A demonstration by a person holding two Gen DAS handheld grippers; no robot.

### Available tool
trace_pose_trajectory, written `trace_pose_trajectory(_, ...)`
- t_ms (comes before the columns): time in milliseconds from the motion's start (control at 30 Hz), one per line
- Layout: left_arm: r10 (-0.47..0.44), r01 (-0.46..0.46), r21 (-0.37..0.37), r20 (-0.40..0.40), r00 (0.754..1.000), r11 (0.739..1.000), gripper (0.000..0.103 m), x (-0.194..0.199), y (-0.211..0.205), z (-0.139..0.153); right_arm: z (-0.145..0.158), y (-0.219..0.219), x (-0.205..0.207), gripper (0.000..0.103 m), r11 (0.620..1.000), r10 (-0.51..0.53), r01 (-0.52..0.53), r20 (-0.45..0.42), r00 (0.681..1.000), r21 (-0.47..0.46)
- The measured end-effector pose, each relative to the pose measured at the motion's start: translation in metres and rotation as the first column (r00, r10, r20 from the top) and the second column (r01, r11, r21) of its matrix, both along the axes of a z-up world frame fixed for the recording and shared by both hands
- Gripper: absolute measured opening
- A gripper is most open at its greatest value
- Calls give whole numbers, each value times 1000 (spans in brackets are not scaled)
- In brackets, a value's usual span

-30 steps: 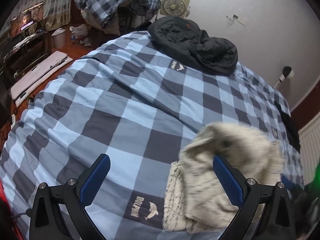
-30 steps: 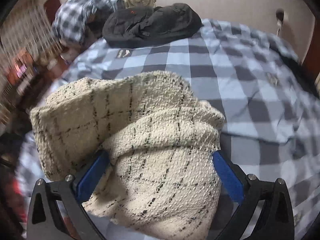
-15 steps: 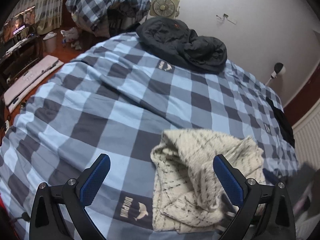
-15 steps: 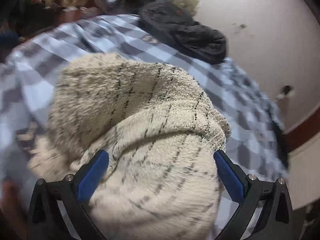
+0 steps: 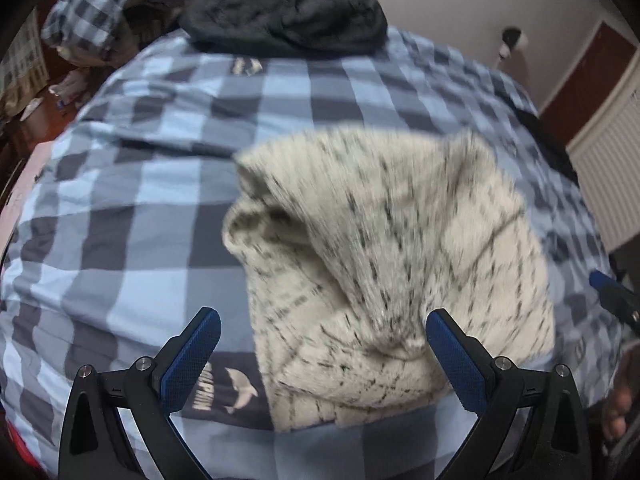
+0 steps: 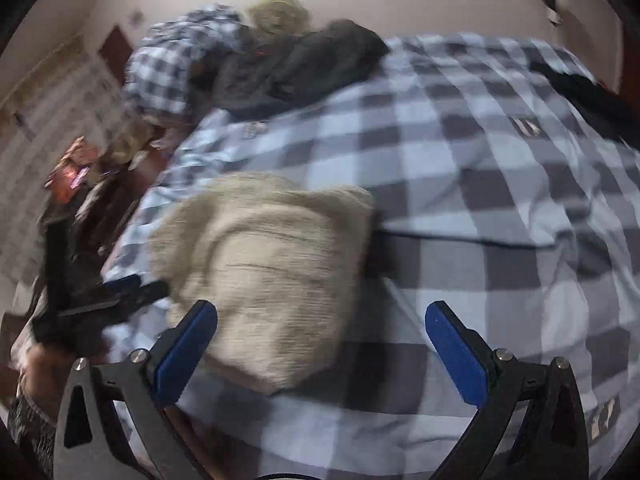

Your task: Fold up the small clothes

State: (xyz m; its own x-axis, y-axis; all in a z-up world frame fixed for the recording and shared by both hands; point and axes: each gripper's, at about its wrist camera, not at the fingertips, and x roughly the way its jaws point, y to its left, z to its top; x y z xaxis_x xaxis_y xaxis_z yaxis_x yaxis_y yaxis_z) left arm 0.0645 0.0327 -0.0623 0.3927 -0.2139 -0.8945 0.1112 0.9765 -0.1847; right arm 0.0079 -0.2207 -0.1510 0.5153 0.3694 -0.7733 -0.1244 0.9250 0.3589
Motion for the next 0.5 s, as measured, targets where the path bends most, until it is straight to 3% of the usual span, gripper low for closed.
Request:
trace_pose_trajectory(67, -4, 4, -13, -42, 999, 1000, 103, 1, -2, -13, -17, 6, 10, 102, 999, 37, -35, -66, 997, 31)
trace_pose_trajectory(167, 18, -33, -113, -130, 991, 993, 103, 5, 4, -39, -41, 19, 33, 102, 992, 93, -81, -130, 987, 92)
trace_pose_trajectory(267, 76, -143, -260, -251, 965, 955, 103, 9, 21, -67, -56, 27, 50, 102, 972, 149, -106, -195, 969, 211)
trace_pose_trajectory(333, 105, -217, -347, -312, 944, 913, 103, 9, 32, -85, -76, 33, 61, 102, 927, 220, -119, -256, 941, 357)
trace_pose_trajectory(400, 113, -256, -403, -345, 932, 879, 103, 8, 38, -97, -86, 35, 67, 102, 890, 265, -111, -303, 915, 443)
trace_pose_trajectory(500, 104, -250, -425, -337, 936, 870, 103, 11, 37, -99, -93, 36, 70, 102, 863, 276, -84, -326, 904, 497)
